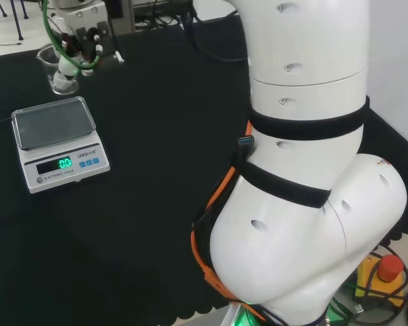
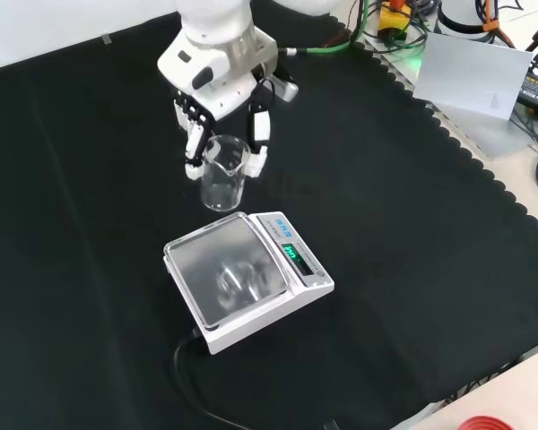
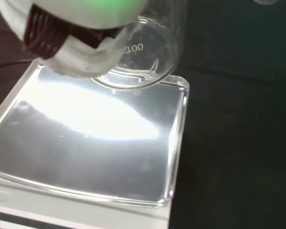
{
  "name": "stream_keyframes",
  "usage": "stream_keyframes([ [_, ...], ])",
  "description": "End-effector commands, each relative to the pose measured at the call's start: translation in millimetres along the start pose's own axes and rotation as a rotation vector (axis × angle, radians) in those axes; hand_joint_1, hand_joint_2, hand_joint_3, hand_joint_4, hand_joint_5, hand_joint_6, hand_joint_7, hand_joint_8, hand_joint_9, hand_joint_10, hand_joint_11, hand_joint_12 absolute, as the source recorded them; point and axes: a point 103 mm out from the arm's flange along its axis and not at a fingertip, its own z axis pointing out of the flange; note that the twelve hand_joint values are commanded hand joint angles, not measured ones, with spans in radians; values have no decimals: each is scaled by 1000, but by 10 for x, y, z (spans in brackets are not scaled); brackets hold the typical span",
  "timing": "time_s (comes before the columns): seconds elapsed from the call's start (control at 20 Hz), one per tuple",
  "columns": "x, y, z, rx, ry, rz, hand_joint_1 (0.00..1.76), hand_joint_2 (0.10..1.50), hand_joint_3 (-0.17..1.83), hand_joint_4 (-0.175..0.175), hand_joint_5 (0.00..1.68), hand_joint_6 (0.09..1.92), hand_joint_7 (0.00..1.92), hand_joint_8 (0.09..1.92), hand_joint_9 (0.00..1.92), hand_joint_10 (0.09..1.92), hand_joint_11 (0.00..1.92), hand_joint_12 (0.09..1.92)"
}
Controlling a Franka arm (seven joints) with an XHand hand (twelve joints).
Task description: Put the beaker on the electronic balance.
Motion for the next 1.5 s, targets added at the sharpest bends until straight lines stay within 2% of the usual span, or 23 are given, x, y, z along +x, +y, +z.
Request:
stream_keyframes([
  [0.05, 112, 35, 101, 183, -325, 247, 1163, 695, 524, 79, 1354, 466, 1365, 717, 1550, 240, 1450, 743],
  [0.1, -25, -42, 82, 154, -225, 232, 1164, 689, 532, 80, 1357, 462, 1367, 714, 1551, 239, 1450, 741],
  [0.2, 89, 41, 78, 151, -189, 218, 1165, 682, 542, 80, 1362, 456, 1370, 709, 1552, 237, 1451, 739],
  [0.25, 173, 102, 155, 120, -158, 67, 1165, 681, 544, 80, 1363, 455, 1370, 708, 1552, 236, 1452, 739],
  [0.3, 321, 195, 195, 110, -142, 14, 1165, 680, 545, 80, 1363, 454, 1371, 707, 1552, 236, 1452, 739],
  [0.35, 471, 310, 238, 110, -129, -17, 1165, 680, 546, 80, 1364, 454, 1371, 707, 1552, 236, 1452, 739],
  [0.4, 654, 432, 261, 114, -123, -29, 1165, 680, 546, 80, 1364, 454, 1371, 707, 1552, 235, 1452, 739],
  [0.45, 349, 258, 226, 84, -42, 38, 1165, 679, 547, 80, 1364, 454, 1371, 707, 1552, 235, 1452, 738],
  [0.5, 271, 212, 216, 82, -15, 54, 1165, 679, 547, 80, 1364, 454, 1372, 707, 1552, 235, 1452, 738],
  [0.6, 240, 192, 209, 90, 5, 53, 1166, 679, 547, 79, 1364, 453, 1372, 706, 1552, 235, 1452, 738],
  [0.65, 144, 191, 246, 90, 7, 22, 1166, 679, 548, 79, 1365, 453, 1372, 706, 1552, 235, 1452, 738],
  [0.7, 34, 163, 272, 56, 61, 20, 1166, 678, 548, 79, 1365, 453, 1372, 706, 1552, 235, 1452, 738],
  [0.75, -44, 119, 276, 51, 78, 17, 1166, 678, 548, 79, 1365, 453, 1372, 706, 1552, 235, 1452, 738],
  [0.85, -6, 154, 296, 98, 22, 18, 1166, 678, 549, 78, 1365, 453, 1373, 706, 1552, 235, 1452, 738],
  [0.9, -134, 128, 475, 97, -16, 32, 1166, 678, 549, 78, 1365, 453, 1373, 706, 1552, 235, 1452, 738],
  [0.95, -184, 106, 609, 110, -42, -35, 1166, 678, 549, 78, 1366, 452, 1373, 706, 1552, 234, 1452, 738],
  [1.0, -172, 105, 665, 117, -49, -59, 1166, 677, 550, 77, 1366, 452, 1373, 705, 1552, 234, 1452, 737],
  [1.05, -183, 123, 736, 131, -46, -73, 1167, 677, 550, 77, 1366, 452, 1373, 705, 1552, 234, 1452, 737],
  [1.1, -201, 121, 804, 100, 3, -77, 1167, 677, 551, 76, 1366, 452, 1374, 705, 1552, 234, 1452, 737],
  [1.15, -202, 118, 860, 96, 14, -87, 1167, 676, 552, 76, 1366, 451, 1374, 705, 1552, 234, 1452, 737],
  [1.2, -216, 96, 914, 98, 16, -93, 1167, 676, 552, 75, 1367, 451, 1374, 705, 1552, 234, 1452, 737],
  [1.25, -218, 109, 845, 120, 13, -87, 1169, 672, 558, 71, 1369, 449, 1375, 703, 1553, 234, 1452, 736],
  [1.5, -311, 60, 938, 142, -6, -139, 1171, 666, 568, 64, 1373, 445, 1376, 701, 1553, 233, 1453, 734],
])
